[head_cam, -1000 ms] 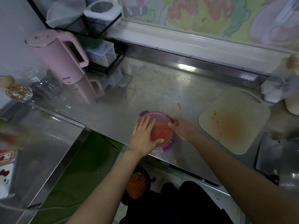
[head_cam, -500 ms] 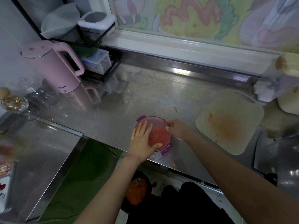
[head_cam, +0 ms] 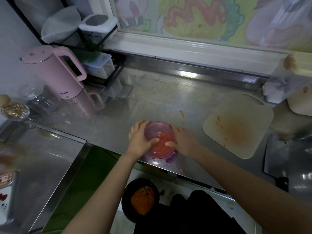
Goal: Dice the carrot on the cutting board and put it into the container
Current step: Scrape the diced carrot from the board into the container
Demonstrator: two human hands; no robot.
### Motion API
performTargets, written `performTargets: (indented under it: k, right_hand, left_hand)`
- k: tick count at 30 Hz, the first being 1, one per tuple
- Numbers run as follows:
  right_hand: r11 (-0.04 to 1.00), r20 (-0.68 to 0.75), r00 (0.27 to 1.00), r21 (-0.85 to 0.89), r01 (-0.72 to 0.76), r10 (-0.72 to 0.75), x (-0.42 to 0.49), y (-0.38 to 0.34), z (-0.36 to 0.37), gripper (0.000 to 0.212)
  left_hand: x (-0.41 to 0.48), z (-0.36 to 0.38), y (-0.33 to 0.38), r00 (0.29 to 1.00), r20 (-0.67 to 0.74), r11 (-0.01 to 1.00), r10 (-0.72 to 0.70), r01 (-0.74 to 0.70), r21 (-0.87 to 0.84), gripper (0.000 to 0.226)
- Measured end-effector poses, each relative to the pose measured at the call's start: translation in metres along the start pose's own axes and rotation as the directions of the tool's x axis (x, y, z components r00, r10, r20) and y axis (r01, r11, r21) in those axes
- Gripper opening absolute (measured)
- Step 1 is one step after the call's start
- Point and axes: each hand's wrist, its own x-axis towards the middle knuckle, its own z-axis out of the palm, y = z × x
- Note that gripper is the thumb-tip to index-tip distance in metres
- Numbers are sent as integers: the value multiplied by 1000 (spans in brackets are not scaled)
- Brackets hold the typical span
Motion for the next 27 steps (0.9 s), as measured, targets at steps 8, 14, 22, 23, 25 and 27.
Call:
performTargets:
  k: [8,14,22,23,25,27]
  right_hand:
    - [990,37,999,135,-33,28,-2,-10,2,84]
    - [972,36,998,229,-53,46,-3,-11,4,82]
    - [974,31,996,209,-85,81,-5,-14,12,82]
    - [977,27,996,195,-89,85,-5,-15,11,82]
    - [975,31,995,200,-94,89,-6,-15,11,82]
    - [974,33,995,205,-95,90,-6,-16,12,81]
  left_hand:
    - [17,0,-8,984,175,993,-45,63,-97,90]
    - [24,-5,-9,973,222,994,-60,78,-75,92]
    - [34,-8,-2,949,297,993,-109,117,-8,98]
    - [35,-8,-1,948,301,994,-106,109,9,98]
    - [35,-7,-1,949,298,995,-100,95,29,98]
    - [32,-7,-2,951,298,997,-76,74,21,95]
